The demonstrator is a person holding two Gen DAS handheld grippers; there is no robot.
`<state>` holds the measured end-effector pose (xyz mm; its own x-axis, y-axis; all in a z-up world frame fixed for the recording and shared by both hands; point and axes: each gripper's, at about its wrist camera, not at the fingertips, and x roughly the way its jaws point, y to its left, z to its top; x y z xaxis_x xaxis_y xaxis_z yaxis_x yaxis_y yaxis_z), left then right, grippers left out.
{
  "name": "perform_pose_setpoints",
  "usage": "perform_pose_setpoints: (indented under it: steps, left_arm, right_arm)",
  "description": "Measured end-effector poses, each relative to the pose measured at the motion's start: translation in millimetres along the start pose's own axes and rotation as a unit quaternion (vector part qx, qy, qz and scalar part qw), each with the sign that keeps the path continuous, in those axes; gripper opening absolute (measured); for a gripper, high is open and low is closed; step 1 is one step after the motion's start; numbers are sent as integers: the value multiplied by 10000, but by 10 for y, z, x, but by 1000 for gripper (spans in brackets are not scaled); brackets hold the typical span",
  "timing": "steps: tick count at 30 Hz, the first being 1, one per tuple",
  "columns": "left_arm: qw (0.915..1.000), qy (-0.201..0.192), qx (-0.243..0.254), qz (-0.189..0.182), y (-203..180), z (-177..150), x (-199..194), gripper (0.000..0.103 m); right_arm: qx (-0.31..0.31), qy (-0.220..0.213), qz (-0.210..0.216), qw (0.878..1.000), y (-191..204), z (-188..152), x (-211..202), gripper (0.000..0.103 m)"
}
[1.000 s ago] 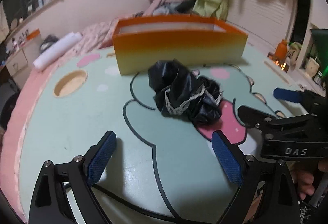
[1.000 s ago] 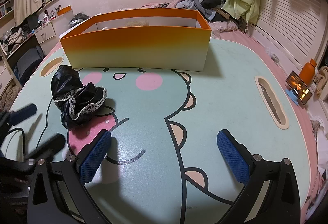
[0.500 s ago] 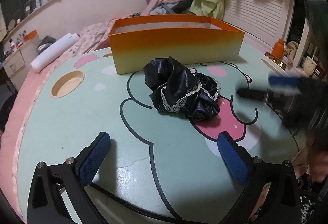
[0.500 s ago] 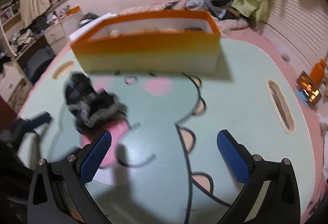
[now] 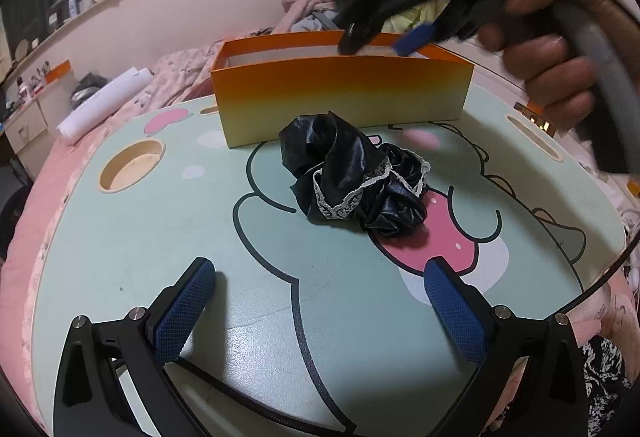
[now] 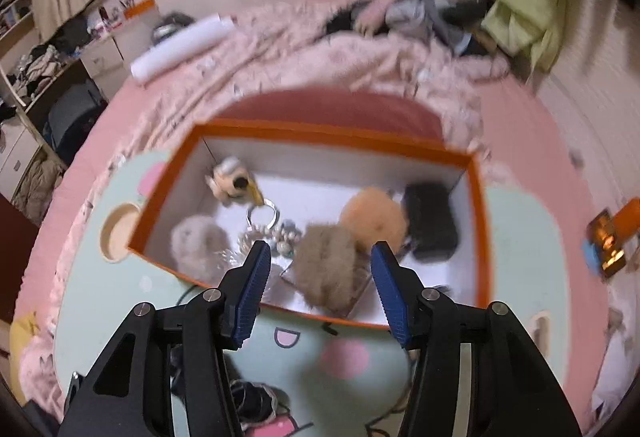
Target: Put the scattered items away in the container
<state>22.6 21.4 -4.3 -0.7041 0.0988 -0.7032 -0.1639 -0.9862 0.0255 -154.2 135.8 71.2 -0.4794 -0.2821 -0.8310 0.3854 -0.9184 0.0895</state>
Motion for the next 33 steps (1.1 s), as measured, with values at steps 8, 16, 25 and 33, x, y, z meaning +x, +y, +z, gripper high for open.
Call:
perform_pose_setpoints:
  steps: [8,16,25,33]
  left_arm:
    - [10000,-25,-6,-24,0,-1,-7,103]
    - [10000,-25,-5,-23,1,-2,-7,103]
    - [10000,-26,-6,-27,1,-2,-9,103]
    - [10000,-27,-3,-25,2,-4,-8,103]
  right_arm:
    - [210,-35,152,9997,-92,7,32,25]
    - [-42,-1031,928,9903,-56,-491,-887,25]
    - [-16,-452,591,9972,-102,-1066,-335,25]
    - [275,-1037,728,9916,-222,-1248,-478,73]
